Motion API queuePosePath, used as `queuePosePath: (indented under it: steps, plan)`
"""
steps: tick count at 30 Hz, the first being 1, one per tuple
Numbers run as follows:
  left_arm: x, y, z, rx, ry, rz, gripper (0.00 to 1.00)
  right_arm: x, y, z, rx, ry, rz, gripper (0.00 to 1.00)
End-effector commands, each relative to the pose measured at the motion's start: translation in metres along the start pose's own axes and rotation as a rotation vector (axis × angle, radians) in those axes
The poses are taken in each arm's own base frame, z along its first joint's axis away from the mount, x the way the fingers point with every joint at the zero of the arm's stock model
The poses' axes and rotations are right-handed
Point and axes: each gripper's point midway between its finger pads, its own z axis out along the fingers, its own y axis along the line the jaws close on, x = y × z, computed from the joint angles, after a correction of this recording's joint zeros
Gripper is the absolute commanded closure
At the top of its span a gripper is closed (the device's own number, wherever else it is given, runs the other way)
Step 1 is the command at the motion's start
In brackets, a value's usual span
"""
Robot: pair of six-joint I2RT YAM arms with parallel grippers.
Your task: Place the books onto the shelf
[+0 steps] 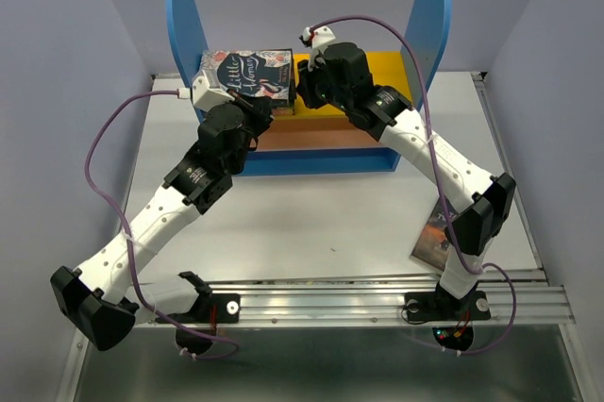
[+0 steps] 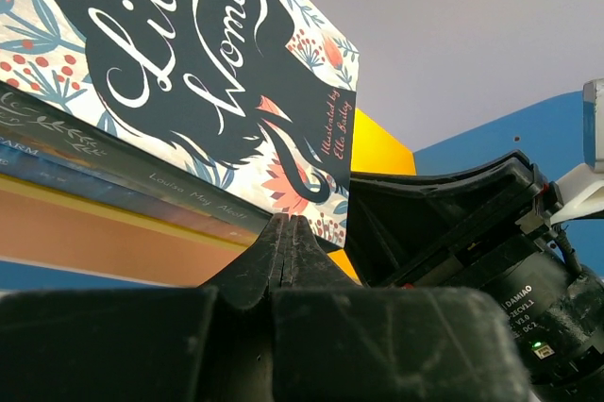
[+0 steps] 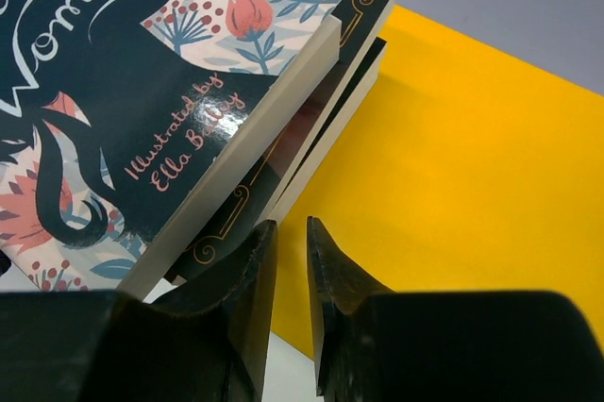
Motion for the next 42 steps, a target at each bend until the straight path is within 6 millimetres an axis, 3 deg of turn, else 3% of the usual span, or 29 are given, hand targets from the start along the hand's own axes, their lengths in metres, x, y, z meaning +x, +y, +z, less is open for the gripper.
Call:
queuePosePath:
  steps: [1,10,20,25,28,31,33,35,36,37,38,39,40,42]
  plan:
    - [-0.019,-0.019,0.000,0.055,-0.046,-0.041,1.00,-0.022,0.025,-0.012,-0.130,-0.053,-0.022,0.75]
    - [-0.019,-0.019,-0.001,0.063,-0.047,-0.060,1.00,-0.020,0.039,-0.018,-0.215,-0.049,-0.056,0.76]
    - [-0.022,-0.013,0.001,0.038,-0.065,-0.058,1.00,-0.021,0.039,-0.018,-0.216,-0.052,-0.051,0.76]
    - [-0.027,-0.018,0.001,0.050,-0.069,-0.045,1.00,-0.028,0.008,-0.025,-0.034,-0.073,0.011,0.72]
    - [-0.032,-0.030,-0.005,0.095,-0.057,-0.030,1.00,-0.026,-0.028,-0.038,0.177,-0.091,0.072,0.70]
    - [-0.038,-0.038,-0.016,0.139,-0.048,-0.030,0.99,-0.014,-0.048,-0.060,0.284,-0.084,0.127,0.66]
    - [-0.041,-0.048,-0.027,0.194,-0.027,-0.024,0.92,0.003,-0.059,-0.086,0.335,-0.068,0.158,0.62]
    - [-0.035,-0.056,-0.036,0.252,0.016,0.004,0.73,0.018,-0.060,-0.104,0.341,-0.062,0.216,0.50]
    - [-0.031,-0.057,-0.039,0.272,0.036,0.017,0.52,0.038,-0.062,-0.122,0.339,-0.048,0.251,0.43]
    - [-0.021,-0.052,-0.040,0.273,0.065,0.038,0.44,0.050,-0.064,-0.132,0.342,-0.032,0.259,0.18]
    - [-0.011,-0.049,-0.042,0.282,0.102,0.041,0.36,0.065,-0.061,-0.139,0.323,-0.011,0.267,0.02]
    - [-0.005,-0.043,-0.047,0.279,0.120,0.033,0.29,0.080,-0.063,-0.148,0.324,0.005,0.285,0.00]
    - [0.004,-0.036,-0.047,0.271,0.143,0.025,0.01,0.110,-0.065,-0.163,0.331,0.041,0.304,0.00]
    - [0.033,-0.016,-0.052,0.264,0.227,0.021,0.01,0.155,-0.067,-0.180,0.363,0.141,0.360,0.00]
